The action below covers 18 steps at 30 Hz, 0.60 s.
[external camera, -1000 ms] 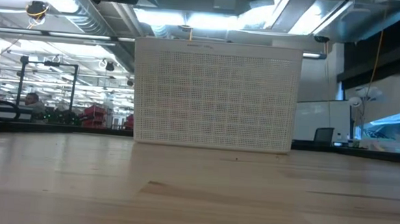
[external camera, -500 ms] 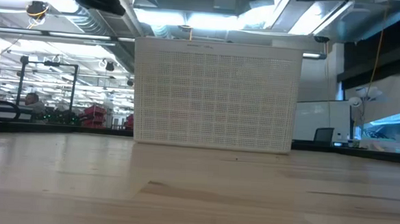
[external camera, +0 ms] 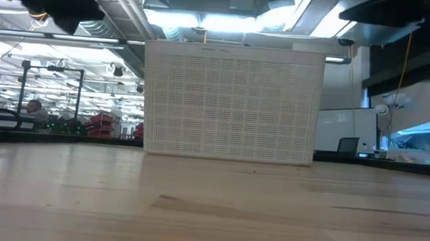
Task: Sort clothes
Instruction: Return to Home Position
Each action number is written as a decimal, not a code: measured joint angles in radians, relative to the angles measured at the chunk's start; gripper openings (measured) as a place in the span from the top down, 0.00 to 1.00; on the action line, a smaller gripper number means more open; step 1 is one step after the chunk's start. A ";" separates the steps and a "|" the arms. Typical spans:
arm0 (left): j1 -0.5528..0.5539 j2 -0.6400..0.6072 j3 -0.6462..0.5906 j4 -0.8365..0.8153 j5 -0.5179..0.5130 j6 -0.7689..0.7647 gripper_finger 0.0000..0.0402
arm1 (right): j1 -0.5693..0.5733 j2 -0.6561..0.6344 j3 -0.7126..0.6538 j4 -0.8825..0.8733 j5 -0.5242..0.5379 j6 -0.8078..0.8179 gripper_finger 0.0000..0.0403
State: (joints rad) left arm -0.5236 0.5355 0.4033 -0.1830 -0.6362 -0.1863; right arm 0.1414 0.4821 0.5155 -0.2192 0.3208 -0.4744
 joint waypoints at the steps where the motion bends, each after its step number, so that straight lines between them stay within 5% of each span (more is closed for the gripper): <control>1: 0.000 -0.034 -0.029 0.029 0.024 0.004 0.78 | 0.007 -0.022 -0.018 0.010 0.000 0.001 0.46; 14: 0.098 -0.266 -0.259 0.347 0.162 0.155 0.89 | 0.029 -0.225 -0.193 0.057 -0.063 0.030 0.94; 18: 0.179 -0.283 -0.286 0.335 0.258 0.145 0.94 | 0.029 -0.261 -0.215 0.066 -0.079 0.025 0.97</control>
State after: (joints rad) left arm -0.3444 0.2527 0.1170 0.1519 -0.3778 -0.0418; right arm 0.1707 0.2213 0.3003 -0.1533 0.2417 -0.4492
